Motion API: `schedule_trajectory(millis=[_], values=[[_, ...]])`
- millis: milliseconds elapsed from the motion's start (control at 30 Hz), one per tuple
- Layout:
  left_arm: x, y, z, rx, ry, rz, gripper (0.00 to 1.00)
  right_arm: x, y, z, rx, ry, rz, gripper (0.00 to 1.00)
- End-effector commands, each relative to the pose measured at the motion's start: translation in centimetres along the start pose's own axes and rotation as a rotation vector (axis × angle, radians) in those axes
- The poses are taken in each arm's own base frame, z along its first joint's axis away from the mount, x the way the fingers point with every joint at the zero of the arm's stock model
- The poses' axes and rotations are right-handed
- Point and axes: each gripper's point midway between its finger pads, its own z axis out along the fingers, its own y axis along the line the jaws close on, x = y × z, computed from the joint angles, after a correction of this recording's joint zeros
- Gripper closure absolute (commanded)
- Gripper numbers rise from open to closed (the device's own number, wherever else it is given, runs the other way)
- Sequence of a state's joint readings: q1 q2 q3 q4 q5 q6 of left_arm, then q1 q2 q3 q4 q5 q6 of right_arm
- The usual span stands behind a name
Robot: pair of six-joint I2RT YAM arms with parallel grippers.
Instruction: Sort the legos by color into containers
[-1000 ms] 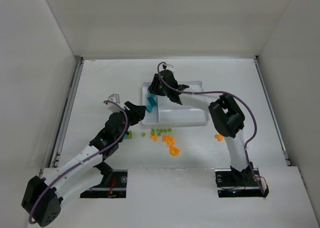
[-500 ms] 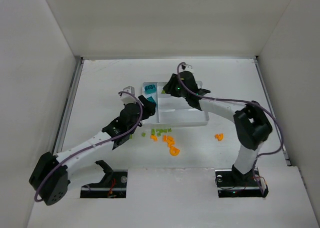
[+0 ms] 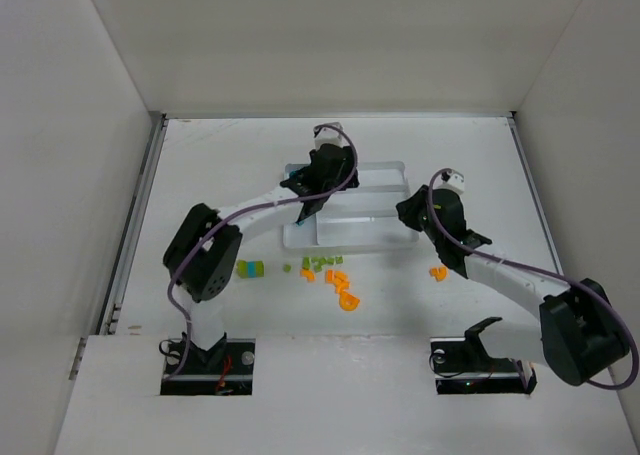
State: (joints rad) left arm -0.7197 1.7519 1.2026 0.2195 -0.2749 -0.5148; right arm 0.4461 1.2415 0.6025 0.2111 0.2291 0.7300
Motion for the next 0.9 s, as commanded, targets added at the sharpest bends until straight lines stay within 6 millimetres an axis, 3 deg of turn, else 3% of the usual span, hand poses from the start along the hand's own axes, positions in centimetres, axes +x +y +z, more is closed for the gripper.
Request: schedule_trajectory(millis=[0,167,467,667,867], values=[[-0.7,-1.0,2.6,0.035,0.047,0.121,0.61,-1.9,1.2,-0.8,-0.065,-0.090,0.029,0.74],[-1.1,-1.6,6.5,0.021,0.064,0.225,0.60,-1.5,1.0,-1.3,-0.093,-0.099,0.044,0.73],[0.9,-2.3,9.9,-0.001,0.116,0.293,0.57,-1.6,1.6,-2.0,-0.130,-0.106,0.057,0.71],[1.7,-1.9,11.3,-0.031,0.124,0.320,0.49,-1.9,1.9,-2.4,-0.154,-0.112,0.062,0.71],[1.3,-1.8,11.4,-0.045,0.110,0.326,0.35,-1.6,1.9,-2.2,-0.155,-0.101,0.055,0.69]])
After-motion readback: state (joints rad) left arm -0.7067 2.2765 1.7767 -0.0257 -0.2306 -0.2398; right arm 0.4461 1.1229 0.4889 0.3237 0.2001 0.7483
